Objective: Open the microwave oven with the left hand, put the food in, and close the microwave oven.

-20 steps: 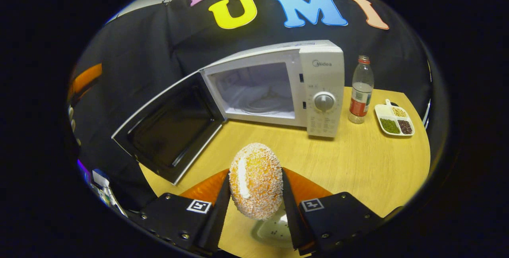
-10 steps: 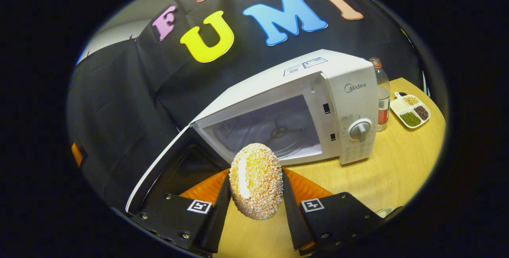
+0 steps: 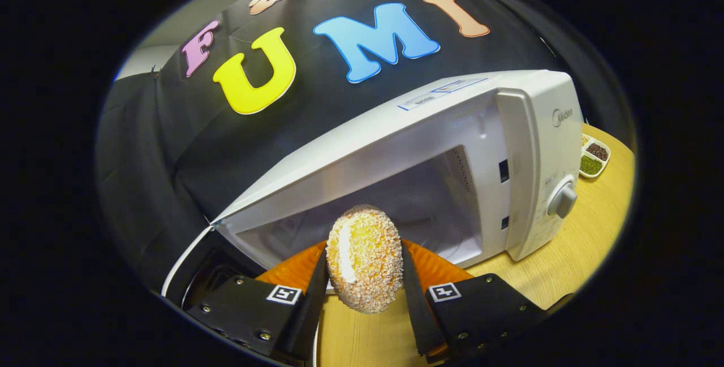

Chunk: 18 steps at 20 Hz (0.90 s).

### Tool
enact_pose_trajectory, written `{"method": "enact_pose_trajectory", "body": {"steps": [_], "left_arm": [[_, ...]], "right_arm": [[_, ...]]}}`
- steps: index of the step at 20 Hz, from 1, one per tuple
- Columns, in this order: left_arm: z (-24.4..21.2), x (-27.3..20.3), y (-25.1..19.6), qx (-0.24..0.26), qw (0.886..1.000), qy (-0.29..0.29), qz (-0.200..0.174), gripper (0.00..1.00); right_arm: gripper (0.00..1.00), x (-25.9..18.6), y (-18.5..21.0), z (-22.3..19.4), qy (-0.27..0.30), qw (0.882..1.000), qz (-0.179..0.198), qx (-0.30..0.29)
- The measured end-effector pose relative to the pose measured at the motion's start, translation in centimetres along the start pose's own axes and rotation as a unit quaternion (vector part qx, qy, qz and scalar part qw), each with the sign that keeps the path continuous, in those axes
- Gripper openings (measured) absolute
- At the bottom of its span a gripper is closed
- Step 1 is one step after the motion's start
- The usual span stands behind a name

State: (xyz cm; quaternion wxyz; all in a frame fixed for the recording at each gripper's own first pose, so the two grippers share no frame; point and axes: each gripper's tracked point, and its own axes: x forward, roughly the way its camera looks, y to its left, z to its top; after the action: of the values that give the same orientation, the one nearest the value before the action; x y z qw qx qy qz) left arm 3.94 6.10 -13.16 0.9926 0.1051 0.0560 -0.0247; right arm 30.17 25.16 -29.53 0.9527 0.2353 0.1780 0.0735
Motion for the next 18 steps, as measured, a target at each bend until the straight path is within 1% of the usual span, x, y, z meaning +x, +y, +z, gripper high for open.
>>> {"method": "enact_pose_trajectory", "body": {"steps": [1, 2, 3, 4, 7, 10, 11, 12, 13, 14, 15, 16, 17, 18], "left_arm": [[-0.3, 0.1, 0.1, -0.001, 1.0, -0.001, -0.001, 0.91], [-0.6, 0.3, 0.2, -0.002, 1.0, -0.001, -0.003, 0.95], [-0.8, 0.4, 0.4, -0.005, 1.0, -0.003, -0.003, 0.91], [-1.2, 0.6, 0.4, -0.009, 1.0, -0.005, -0.006, 0.95], [-2.3, 1.8, 0.3, -0.005, 1.0, -0.004, -0.016, 0.95], [-3.3, 2.5, 0.8, -0.009, 1.0, 0.001, -0.018, 0.95], [-3.7, 2.6, 0.8, -0.008, 1.0, 0.005, -0.019, 0.95], [-3.8, 2.7, 1.0, -0.004, 1.0, 0.006, -0.018, 0.91], [-3.8, 2.7, 1.3, 0.0, 1.0, 0.007, -0.016, 0.96], [-3.6, 2.7, 1.6, 0.002, 1.0, 0.006, -0.016, 0.95], [-3.6, 2.5, 2.0, 0.004, 1.0, 0.006, -0.013, 0.99], [-3.6, 2.5, 2.2, 0.004, 1.0, 0.006, -0.011, 0.95], [-3.4, 2.5, 2.5, 0.005, 1.0, 0.004, -0.007, 0.95], [-2.9, 2.5, 2.7, 0.007, 1.0, 0.003, -0.004, 0.95]], "right_arm": [[0.67, 1.1, -0.2, 0.0, -0.01, 1.0, -0.01, -0.009], [0.64, 2.0, -0.4, -0.3, -0.016, 0.999, -0.023, -0.019], [0.67, 2.8, -0.5, -0.5, -0.024, 0.999, -0.032, -0.024], [0.67, 3.6, -0.8, -0.8, -0.029, 0.998, -0.048, -0.025], [0.67, 5.6, -1.6, -1.8, -0.045, 0.995, -0.088, -0.019], [0.67, 7.4, -2.4, -2.2, -0.071, 0.989, -0.123, -0.039], [0.69, 8.0, -2.9, -2.9, -0.066, 0.988, -0.132, -0.038], [0.74, 8.5, -3.1, -3.7, -0.055, 0.989, -0.134, -0.034], [0.79, 8.6, -3.3, -4.5, -0.041, 0.989, -0.136, -0.033], [0.82, 8.3, -3.1, -4.3, -0.045, 0.99, -0.131, -0.04], [0.93, 8.0, -3.5, -4.1, -0.049, 0.988, -0.137, -0.053], [0.95, 7.7, -3.5, -3.7, -0.05, 0.987, -0.138, -0.058], [0.98, 6.6, -3.2, -3.1, -0.054, 0.987, -0.135, -0.062], [0.98, 6.1, -3.2, -2.5, -0.052, 0.988, -0.131, -0.062]]}}
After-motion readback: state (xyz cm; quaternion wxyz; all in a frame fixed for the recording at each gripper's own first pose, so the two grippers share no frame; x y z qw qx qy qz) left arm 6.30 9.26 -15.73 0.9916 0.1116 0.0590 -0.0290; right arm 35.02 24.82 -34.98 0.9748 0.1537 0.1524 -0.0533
